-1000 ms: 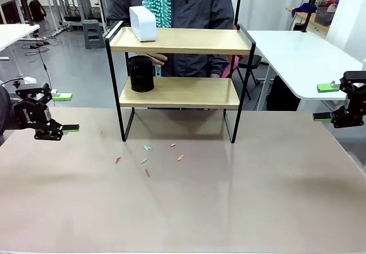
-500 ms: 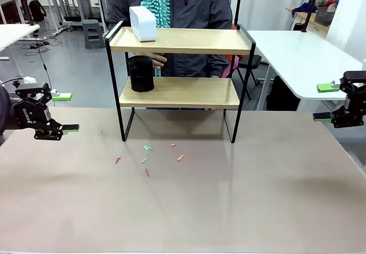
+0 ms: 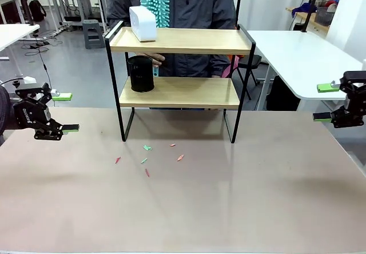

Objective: Clean the shelf.
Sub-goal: Hand the Duster back to the human.

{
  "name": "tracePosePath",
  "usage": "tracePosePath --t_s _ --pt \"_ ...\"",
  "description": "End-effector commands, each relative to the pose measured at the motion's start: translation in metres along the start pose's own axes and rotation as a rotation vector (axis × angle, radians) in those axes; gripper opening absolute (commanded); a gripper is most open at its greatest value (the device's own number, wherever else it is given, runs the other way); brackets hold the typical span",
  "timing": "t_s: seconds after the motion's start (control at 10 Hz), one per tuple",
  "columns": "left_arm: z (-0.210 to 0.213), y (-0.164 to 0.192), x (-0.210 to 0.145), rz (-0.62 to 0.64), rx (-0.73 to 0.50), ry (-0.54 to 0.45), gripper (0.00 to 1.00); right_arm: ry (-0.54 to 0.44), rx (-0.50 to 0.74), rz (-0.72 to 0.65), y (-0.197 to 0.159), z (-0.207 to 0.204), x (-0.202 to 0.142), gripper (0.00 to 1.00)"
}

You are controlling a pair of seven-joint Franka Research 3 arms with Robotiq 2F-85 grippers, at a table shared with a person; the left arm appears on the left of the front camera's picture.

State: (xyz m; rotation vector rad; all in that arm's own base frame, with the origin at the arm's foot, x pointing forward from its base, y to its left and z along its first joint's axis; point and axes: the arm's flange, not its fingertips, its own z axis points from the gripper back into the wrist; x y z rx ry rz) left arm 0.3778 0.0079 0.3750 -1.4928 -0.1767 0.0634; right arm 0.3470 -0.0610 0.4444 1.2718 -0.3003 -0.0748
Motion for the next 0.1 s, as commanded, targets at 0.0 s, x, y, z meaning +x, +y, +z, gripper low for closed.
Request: tracePosePath --t_s 0.0 --pt "-0.0006 -0.0049 -0.0058 0.006 -0.003 0.010 1.00 0.014 -0.007 -0.004 0.0014 0.0033 0.0001 1.00"
